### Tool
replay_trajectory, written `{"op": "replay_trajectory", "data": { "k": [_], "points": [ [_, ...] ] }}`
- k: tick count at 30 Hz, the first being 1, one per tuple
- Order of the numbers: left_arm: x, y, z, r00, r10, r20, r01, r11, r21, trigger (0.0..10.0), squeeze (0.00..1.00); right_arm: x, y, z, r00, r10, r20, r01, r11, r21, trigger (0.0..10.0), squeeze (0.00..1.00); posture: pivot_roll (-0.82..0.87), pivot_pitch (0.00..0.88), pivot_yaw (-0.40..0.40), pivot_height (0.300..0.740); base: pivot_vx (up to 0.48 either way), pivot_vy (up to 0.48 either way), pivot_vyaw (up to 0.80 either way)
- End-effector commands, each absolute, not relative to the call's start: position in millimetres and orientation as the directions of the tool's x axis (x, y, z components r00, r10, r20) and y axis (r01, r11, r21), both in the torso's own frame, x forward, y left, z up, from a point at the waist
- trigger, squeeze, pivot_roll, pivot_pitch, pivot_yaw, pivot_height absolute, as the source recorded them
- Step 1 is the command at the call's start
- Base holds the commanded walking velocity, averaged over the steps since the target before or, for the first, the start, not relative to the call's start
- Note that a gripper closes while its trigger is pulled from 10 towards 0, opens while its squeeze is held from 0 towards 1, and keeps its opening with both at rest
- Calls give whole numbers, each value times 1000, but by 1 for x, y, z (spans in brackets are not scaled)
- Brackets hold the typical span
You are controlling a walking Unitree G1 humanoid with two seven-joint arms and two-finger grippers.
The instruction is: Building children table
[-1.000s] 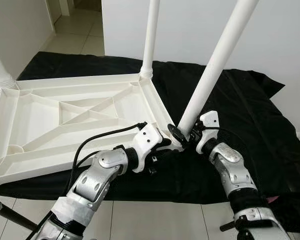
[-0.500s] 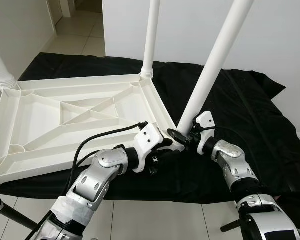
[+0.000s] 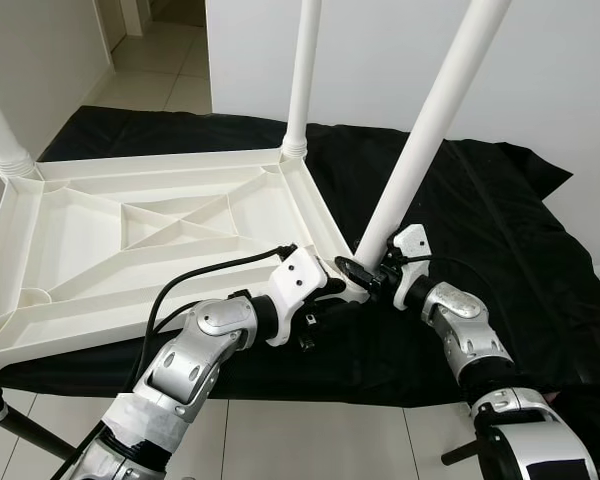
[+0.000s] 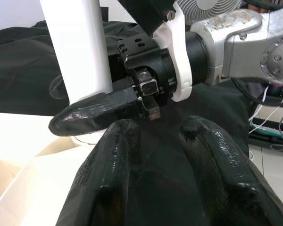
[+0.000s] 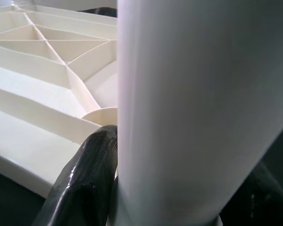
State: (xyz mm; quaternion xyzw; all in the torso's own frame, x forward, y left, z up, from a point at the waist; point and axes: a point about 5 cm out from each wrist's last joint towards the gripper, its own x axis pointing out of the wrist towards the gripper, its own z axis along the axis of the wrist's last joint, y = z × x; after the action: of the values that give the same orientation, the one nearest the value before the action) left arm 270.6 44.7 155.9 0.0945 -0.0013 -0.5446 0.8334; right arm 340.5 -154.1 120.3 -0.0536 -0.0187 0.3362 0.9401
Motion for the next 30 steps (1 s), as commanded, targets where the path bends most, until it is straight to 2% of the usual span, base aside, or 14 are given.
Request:
{"op": "replay_trajectory", "data": {
  "k": [1, 15, 17, 19, 20, 22, 30],
  "points": [
    [270, 43, 157, 386, -917, -104, 917, 368, 153, 10000, 0, 339, -159, 113, 805, 593, -24, -592, 801, -84, 10000, 0, 11, 0, -67, 740, 0, 0, 0],
    [269, 43, 155, 391, -914, -107, 915, 374, 149, 10000, 0, 324, -132, 110, 927, 374, 30, -373, 927, -46, 10000, 0, 7, 0, -75, 740, 0, 0, 0],
    [269, 43, 155, 390, -914, -109, 916, 373, 151, 10000, 0, 322, -131, 110, 955, 294, 20, -294, 955, -31, 10000, 0, 10, 0, -80, 740, 0, 0, 0],
    [269, 43, 154, 390, -915, -109, 916, 373, 149, 10000, 0, 318, -128, 108, 988, 152, 15, -152, 988, -9, 10000, 0, 13, 0, -85, 740, 0, 0, 0],
    [269, 43, 154, 390, -915, -109, 916, 373, 149, 10000, 0, 318, -128, 108, 988, 152, 15, -152, 988, -9, 10000, 0, 13, 0, -85, 740, 0, 0, 0],
    [269, 43, 154, 393, -913, -108, 915, 376, 149, 10000, 0, 313, -125, 107, 999, 43, 10, -43, 999, 11, 10000, 0, 16, 0, -85, 740, 0, 0, 0],
    [269, 43, 155, 387, -916, -111, 917, 368, 157, 10000, 0, 310, -120, 111, 1000, -6, 0, 6, 1000, 22, 10000, 0, 26, 0, -81, 740, 0, 0, 0]
  ]
}}
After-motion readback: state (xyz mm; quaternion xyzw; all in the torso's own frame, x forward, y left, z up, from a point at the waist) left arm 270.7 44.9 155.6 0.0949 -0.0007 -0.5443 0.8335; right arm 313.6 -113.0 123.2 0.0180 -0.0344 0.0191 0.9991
